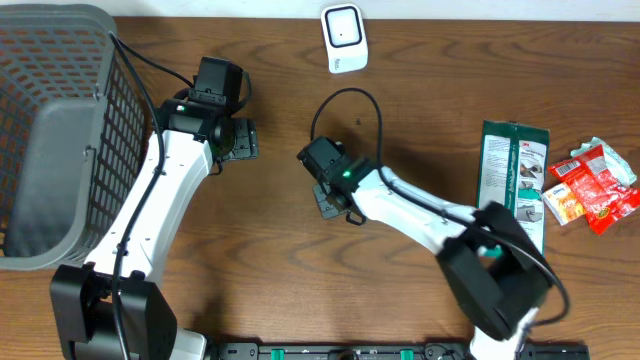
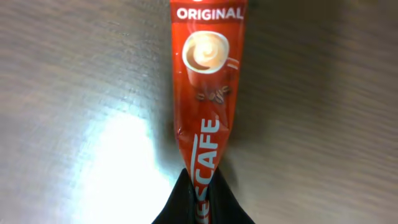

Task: Scan the item barcode
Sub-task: 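Raise the red Nescafe packet under the white scanner with right gripper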

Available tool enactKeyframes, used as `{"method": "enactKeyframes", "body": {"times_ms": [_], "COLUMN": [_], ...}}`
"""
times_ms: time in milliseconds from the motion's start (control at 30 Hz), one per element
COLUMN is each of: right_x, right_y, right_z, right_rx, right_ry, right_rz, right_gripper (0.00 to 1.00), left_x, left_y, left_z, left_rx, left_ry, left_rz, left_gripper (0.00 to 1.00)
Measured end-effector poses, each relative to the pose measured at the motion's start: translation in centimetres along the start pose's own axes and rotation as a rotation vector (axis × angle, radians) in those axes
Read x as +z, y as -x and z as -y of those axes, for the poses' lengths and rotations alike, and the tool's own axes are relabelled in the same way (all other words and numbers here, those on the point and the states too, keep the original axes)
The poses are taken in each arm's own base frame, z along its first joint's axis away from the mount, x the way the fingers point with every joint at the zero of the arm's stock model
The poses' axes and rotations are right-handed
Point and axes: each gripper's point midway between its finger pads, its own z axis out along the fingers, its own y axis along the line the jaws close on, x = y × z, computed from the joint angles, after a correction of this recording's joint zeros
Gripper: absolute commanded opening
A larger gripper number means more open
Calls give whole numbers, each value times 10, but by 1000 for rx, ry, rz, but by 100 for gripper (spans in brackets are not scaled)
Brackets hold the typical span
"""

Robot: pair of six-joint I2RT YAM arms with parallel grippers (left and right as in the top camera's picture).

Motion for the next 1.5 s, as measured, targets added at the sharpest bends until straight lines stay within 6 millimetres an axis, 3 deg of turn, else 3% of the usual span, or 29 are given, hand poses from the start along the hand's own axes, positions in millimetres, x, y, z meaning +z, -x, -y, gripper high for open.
{"method": "enactKeyframes", "body": {"times_ms": [167, 200, 267, 433, 533, 633, 767, 967, 1100, 1200, 1267, 1300, 1500], "right_x": [-96, -106, -150, -211, -242, -257, -240, -145, -103, -86, -71, -51, 21], "right_y": [25, 28, 38, 50, 74, 104, 148, 198, 221, 239, 244, 248, 250], "right_z": [26, 29, 45, 82, 102, 104, 96, 82, 81, 86, 90, 94, 103], "right_rx": [55, 66, 110, 194, 223, 210, 157, 69, 53, 60, 62, 67, 79], "right_ry": [53, 61, 87, 109, 101, 103, 116, 108, 87, 44, 13, -18, -79], "right_rz": [179, 204, 297, 276, 263, 260, 278, 254, 283, 335, 340, 340, 311], "right_gripper": [1, 1, 1, 1, 1, 1, 1, 1, 1, 1, 1, 1, 1], "left_x": [0, 0, 0, 0, 0, 0, 0, 0, 0, 0, 0, 0, 0], "left_y": [0, 0, 0, 0, 0, 0, 0, 0, 0, 0, 0, 0, 0], "left_z": [0, 0, 0, 0, 0, 0, 0, 0, 0, 0, 0, 0, 0], "left_rx": [0, 0, 0, 0, 0, 0, 0, 0, 0, 0, 0, 0, 0], "left_ry": [0, 0, 0, 0, 0, 1, 1, 1, 1, 1, 1, 1, 1], "left_rz": [0, 0, 0, 0, 0, -1, -1, -2, -2, -2, -2, -2, -2], "left_gripper": [83, 83, 83, 83, 83, 83, 83, 83, 83, 83, 83, 83, 83]}}
